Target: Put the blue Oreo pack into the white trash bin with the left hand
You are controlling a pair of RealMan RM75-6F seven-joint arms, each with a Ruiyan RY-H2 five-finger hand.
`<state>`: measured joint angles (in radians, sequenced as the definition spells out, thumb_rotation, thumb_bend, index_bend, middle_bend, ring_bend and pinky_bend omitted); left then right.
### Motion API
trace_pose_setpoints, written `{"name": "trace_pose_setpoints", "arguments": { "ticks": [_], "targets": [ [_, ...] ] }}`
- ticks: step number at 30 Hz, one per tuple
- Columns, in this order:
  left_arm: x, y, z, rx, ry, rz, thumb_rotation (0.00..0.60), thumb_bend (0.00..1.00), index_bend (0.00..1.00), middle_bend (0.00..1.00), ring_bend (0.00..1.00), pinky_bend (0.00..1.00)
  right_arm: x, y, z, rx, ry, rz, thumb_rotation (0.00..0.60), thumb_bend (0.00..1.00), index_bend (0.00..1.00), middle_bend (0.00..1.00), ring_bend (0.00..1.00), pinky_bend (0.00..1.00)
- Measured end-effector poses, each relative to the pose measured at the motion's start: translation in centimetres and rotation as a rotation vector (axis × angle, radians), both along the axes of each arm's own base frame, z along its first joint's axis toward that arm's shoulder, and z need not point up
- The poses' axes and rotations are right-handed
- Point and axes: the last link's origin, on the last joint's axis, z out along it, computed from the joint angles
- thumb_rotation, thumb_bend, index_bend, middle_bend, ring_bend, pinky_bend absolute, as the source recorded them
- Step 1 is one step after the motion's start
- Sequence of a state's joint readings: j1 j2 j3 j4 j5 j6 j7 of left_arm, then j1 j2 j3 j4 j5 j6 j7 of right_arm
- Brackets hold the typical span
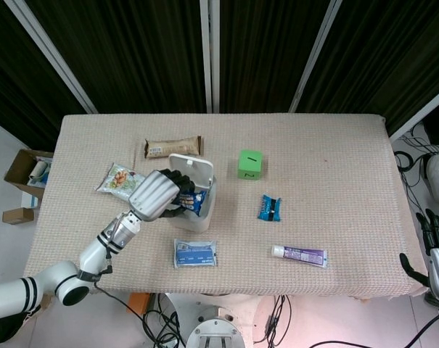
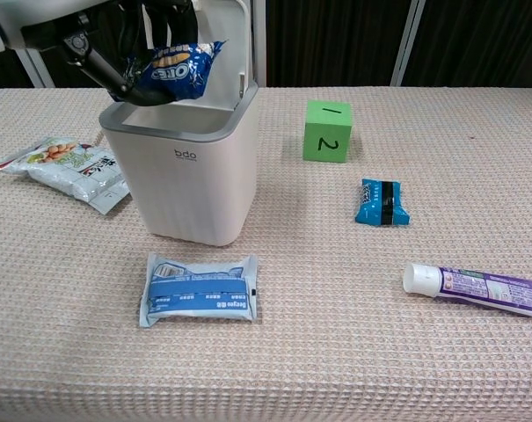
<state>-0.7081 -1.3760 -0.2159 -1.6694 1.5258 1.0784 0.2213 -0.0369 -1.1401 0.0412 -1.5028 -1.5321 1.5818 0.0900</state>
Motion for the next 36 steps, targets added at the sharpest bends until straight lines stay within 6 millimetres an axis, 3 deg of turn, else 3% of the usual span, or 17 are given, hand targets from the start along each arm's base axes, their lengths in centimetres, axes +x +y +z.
{"name": "trace_pose_setpoints", "arguments": {
  "ticks": [1,4,11,15,18,25,31,36],
  "targets": [
    [-0.1,0.2,-0.1,0.002,0.004,0.006,0.600,0.24,0.12,0.20,0.24,0.43,0.0,0.0,0.0,-0.001,-0.001,0.000,0.600,0.26,0.00,0.00,0.00,0.00],
    [-0.2,0.3,-0.1,0.005,-0.005,0.015,0.600,0.17,0.08,0.11,0.18,0.36,-0.1,0.0,0.1,-0.006,-0.001,-0.004,0.600,0.26,0.00,0.00,0.00,0.00],
    [-0.8,-0.3,1.2,0.031,0.012,0.010,0.600,0.11,0.08,0.10,0.16,0.31,0.2,-0.2,-0.1,-0.001,-0.002,0.004,0.600,0.26,0.00,0.00,0.00,0.00],
    [-2.4,-1.3,2.7,0.075,0.051,0.033,0.600,0.09,0.08,0.10,0.15,0.31,0.4,-0.1,-0.2,0.003,-0.001,0.012,0.600,0.26,0.00,0.00,0.00,0.00],
    [-4.8,-2.9,4.1,0.112,0.094,0.089,0.600,0.09,0.08,0.10,0.14,0.30,0.4,0.0,-0.1,-0.001,-0.001,0.016,0.600,0.26,0.00,0.00,0.00,0.00],
    [-12.9,-8.9,6.8,0.186,0.173,0.265,0.571,0.09,0.08,0.10,0.11,0.27,0.2,0.0,-0.2,0.000,0.005,0.018,0.600,0.26,0.00,0.00,0.00,0.00],
    [-19.0,-12.6,8.7,0.284,0.204,0.360,0.535,0.09,0.08,0.10,0.10,0.26,0.4,-0.1,-0.7,0.012,0.018,0.021,0.600,0.26,0.00,0.00,0.00,0.00],
    [-22.3,-14.8,9.0,0.283,0.198,0.429,0.521,0.09,0.08,0.10,0.10,0.25,0.6,-0.1,-0.8,0.016,0.021,0.022,0.600,0.26,0.00,0.00,0.00,0.00]
  ]
}}
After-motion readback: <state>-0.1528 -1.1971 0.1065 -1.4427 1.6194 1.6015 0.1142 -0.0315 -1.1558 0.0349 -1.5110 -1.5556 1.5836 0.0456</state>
